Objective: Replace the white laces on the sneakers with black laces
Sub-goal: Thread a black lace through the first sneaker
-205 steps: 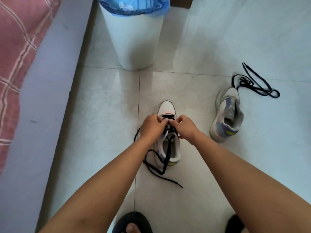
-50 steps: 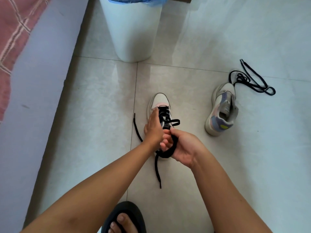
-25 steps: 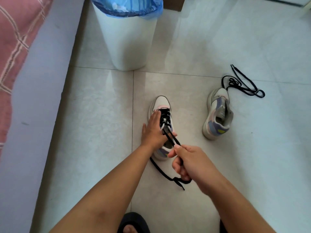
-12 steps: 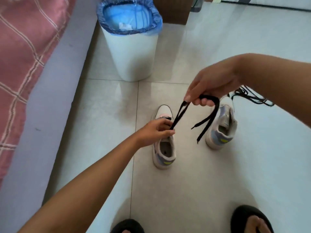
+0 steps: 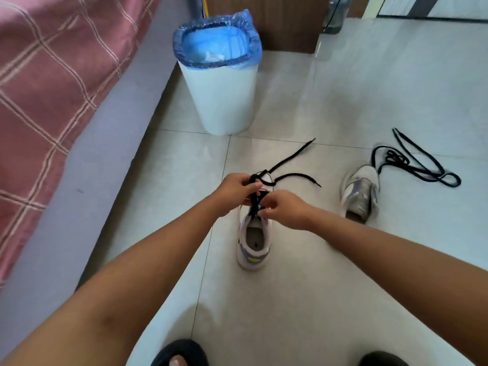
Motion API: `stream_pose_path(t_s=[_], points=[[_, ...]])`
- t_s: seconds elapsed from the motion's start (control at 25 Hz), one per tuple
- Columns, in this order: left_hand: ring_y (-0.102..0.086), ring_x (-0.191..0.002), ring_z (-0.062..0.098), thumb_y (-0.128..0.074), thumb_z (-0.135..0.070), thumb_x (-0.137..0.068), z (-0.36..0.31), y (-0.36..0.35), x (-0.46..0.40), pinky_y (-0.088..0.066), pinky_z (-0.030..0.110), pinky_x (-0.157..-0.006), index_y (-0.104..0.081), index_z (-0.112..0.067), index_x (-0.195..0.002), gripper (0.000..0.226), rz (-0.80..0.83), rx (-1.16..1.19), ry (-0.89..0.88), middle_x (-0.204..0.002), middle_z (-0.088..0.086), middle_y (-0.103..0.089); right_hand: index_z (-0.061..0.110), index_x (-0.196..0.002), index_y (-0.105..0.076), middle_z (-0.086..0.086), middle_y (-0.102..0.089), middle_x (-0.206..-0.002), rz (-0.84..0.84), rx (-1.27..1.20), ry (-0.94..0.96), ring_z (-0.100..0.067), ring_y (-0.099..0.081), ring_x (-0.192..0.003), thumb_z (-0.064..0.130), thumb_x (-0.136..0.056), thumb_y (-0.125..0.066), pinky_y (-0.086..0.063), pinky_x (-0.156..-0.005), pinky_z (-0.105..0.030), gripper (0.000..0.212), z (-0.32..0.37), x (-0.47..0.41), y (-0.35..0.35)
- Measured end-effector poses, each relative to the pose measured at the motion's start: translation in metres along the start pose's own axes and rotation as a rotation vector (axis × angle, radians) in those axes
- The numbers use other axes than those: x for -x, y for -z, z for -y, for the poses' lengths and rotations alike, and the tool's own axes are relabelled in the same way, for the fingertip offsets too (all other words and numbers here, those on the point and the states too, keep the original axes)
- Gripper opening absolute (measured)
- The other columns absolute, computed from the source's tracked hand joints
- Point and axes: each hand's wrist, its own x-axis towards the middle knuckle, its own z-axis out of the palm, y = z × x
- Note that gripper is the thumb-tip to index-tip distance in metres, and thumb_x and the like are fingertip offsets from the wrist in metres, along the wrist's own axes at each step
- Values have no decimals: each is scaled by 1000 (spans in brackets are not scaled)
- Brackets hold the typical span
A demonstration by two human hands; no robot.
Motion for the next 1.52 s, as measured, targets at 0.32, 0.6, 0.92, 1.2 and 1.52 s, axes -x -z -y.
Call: stream_pose_path(t_s=[0.32, 0.6, 0.92, 1.2, 1.52], points=[[-65, -64, 21, -53, -11, -94, 5, 0, 3, -58, 30, -67, -61, -5, -87, 12, -374, -72, 43, -80, 10, -68, 8, -91, -65, -3, -60, -77, -100, -961, -87, -13, -55, -73, 17, -92, -58, -41, -67, -23, 12, -13, -9, -22], [-52, -56, -4, -62, -30, -90, -17, -9, 8, -40, 11, -58, -64, -23, -65, 25, -275, -217, -107, -57, -19, -60, 5, -82, -64, 8, -51, -59, 84, -664, 58, -6, -46, -56, 10, -93, -53, -35, -49, -11, 17, -5, -14, -8], [-53, -74, 20, -44, -39, -98, -5, 20, 40, -38, 31, -66, -60, -12, -91, 32, -79, -1129, -22, -70, -1, -57, 8, -91, -62, -3, -68, -69, 256, -1010, -282, -7, -52, -49, 14, -94, -53, -30, -46, -17, 12, -14, -33, -2], [-66, -92, 28, -35, -18, -101, 13, 16, 50, -54, 38, -79, -50, -16, -122, 26, 101, -469, 357, -106, 5, -56, 11, -64, -55, 5, -60, -58, 215, -745, -1, -5, -56, -58, -20, -74, -58, -41, -54, -15, 32, -14, -33, 1], [-56, -105, 11, -44, -8, -99, 35, 0, 11, -47, 23, -86, -56, -18, -118, 25, 74, 10, 136, -112, 0, -60, 1, -89, -55, -15, -57, -88, -386, -305, 273, -27, -52, -77, 6, -81, -63, -45, -70, -35, 12, -23, -41, -36]])
